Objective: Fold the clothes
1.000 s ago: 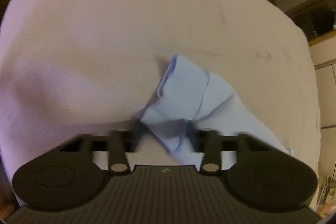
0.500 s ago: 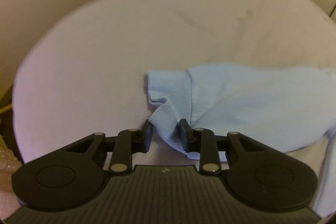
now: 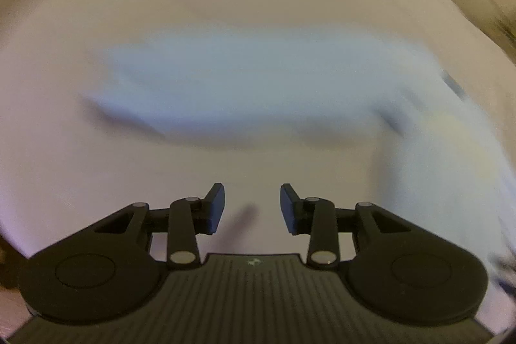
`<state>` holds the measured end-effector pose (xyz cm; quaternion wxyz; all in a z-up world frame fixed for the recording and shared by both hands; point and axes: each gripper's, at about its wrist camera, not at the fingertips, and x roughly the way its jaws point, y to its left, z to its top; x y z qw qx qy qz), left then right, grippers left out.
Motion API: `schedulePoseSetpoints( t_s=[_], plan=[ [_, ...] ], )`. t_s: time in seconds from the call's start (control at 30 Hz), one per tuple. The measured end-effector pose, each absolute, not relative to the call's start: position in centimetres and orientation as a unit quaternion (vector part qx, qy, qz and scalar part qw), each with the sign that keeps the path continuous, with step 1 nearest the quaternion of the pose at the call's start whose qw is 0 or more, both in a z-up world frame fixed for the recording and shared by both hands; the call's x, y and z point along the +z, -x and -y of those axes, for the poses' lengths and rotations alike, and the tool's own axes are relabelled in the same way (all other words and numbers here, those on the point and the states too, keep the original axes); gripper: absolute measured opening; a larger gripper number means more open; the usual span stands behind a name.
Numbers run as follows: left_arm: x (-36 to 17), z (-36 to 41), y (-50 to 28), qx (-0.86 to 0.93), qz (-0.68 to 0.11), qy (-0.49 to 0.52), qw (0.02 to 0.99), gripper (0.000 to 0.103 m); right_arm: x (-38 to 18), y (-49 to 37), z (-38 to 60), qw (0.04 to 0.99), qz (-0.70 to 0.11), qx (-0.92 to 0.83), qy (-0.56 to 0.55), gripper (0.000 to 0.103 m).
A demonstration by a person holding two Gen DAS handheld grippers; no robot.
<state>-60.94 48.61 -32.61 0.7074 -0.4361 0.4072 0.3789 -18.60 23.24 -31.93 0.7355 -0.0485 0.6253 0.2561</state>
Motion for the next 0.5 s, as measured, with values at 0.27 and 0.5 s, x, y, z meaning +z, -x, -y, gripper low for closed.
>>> schedulePoseSetpoints(
  t_s=[0.27, 0.5],
  plan=[
    [-38.6, -42.8, 54.8, 0.287, -0.435, 0.508, 0.685, 0.051, -32.1, 16.5, -17.0, 0.747, -0.619, 0.240, 0.032, 0.068],
    [-39.4, -39.4, 53.6, 0.301, -0.422, 0.502, 0.692, 0.031, -34.7, 15.3, -13.3, 0.745, -0.622, 0.240, 0.010, 0.071]
  ],
)
